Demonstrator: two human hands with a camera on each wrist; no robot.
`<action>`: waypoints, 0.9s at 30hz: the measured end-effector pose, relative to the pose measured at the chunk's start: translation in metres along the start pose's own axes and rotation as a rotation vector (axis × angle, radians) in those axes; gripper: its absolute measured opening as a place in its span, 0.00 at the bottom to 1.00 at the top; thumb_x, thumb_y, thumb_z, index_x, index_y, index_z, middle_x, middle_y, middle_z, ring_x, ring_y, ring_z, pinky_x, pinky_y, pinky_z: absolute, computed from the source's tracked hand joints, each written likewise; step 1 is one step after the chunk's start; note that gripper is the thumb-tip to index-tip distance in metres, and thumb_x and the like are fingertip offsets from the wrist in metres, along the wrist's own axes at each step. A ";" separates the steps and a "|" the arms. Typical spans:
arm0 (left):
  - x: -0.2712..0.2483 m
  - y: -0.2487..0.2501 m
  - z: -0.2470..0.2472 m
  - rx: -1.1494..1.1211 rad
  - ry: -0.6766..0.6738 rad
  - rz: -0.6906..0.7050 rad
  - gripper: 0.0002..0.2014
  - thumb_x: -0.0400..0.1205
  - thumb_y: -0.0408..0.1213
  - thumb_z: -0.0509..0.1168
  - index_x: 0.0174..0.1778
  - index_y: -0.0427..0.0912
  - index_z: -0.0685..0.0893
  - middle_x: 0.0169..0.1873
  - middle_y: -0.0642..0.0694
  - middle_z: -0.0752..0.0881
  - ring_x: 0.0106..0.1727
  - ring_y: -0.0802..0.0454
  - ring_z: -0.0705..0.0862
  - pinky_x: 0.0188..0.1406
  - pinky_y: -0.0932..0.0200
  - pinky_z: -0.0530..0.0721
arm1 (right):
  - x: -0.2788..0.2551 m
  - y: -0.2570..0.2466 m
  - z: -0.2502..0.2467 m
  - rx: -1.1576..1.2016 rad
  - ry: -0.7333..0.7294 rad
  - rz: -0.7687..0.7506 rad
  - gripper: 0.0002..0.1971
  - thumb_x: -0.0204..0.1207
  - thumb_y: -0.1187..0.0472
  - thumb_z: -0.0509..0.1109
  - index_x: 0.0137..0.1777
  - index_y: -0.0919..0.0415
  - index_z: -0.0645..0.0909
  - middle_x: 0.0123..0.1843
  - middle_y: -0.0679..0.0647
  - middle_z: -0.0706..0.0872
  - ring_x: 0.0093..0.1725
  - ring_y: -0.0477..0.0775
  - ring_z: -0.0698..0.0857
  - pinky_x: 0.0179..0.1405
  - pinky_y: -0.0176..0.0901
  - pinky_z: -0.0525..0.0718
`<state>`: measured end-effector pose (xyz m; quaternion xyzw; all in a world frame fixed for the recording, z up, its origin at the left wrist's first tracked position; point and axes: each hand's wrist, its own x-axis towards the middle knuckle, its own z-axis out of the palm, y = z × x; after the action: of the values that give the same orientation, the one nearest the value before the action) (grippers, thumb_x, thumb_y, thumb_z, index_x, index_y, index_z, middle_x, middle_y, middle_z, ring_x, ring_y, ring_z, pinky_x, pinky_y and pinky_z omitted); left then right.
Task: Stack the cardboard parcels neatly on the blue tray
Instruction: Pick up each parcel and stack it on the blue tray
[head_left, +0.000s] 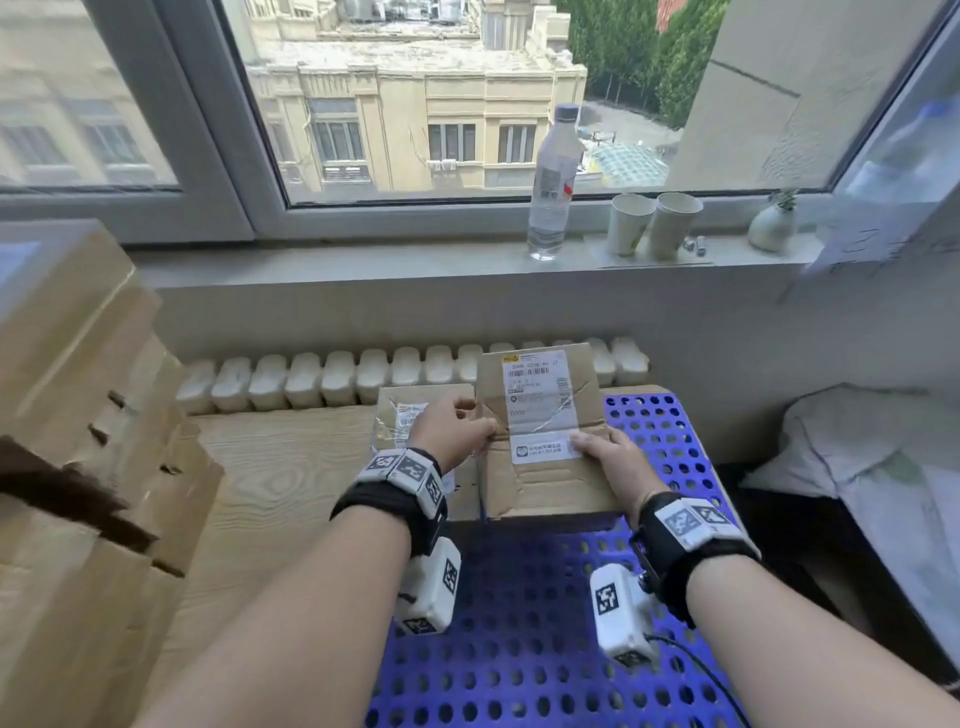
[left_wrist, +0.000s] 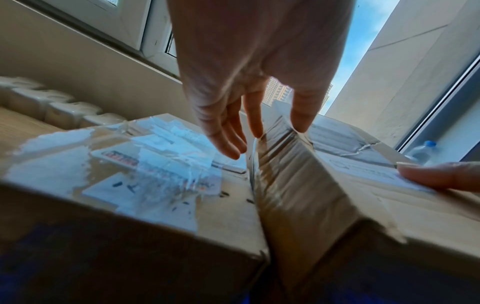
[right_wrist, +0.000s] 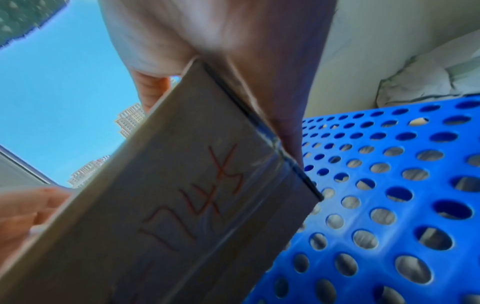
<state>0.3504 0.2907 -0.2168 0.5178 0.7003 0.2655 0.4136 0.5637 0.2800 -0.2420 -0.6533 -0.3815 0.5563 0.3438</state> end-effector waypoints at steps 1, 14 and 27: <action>0.002 -0.001 0.000 0.019 0.022 -0.003 0.24 0.75 0.45 0.73 0.67 0.44 0.82 0.60 0.52 0.83 0.64 0.51 0.82 0.68 0.51 0.80 | 0.003 0.001 0.000 -0.010 0.004 0.004 0.19 0.80 0.58 0.71 0.69 0.63 0.78 0.64 0.59 0.85 0.60 0.59 0.84 0.59 0.49 0.81; 0.013 -0.003 0.017 0.082 0.015 -0.045 0.17 0.73 0.32 0.76 0.57 0.46 0.88 0.45 0.54 0.86 0.53 0.54 0.84 0.55 0.60 0.82 | 0.025 0.011 -0.001 -0.030 0.096 0.020 0.21 0.79 0.66 0.69 0.72 0.61 0.78 0.68 0.59 0.82 0.61 0.57 0.83 0.67 0.60 0.82; 0.018 -0.019 0.015 0.140 0.054 -0.044 0.38 0.67 0.21 0.77 0.73 0.50 0.79 0.65 0.44 0.70 0.63 0.44 0.80 0.68 0.49 0.82 | 0.021 0.010 0.003 -0.289 0.088 -0.034 0.29 0.76 0.73 0.68 0.78 0.61 0.73 0.69 0.58 0.82 0.59 0.53 0.80 0.60 0.45 0.78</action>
<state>0.3513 0.3006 -0.2457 0.5226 0.7392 0.2208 0.3628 0.5639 0.2939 -0.2614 -0.7131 -0.4532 0.4605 0.2721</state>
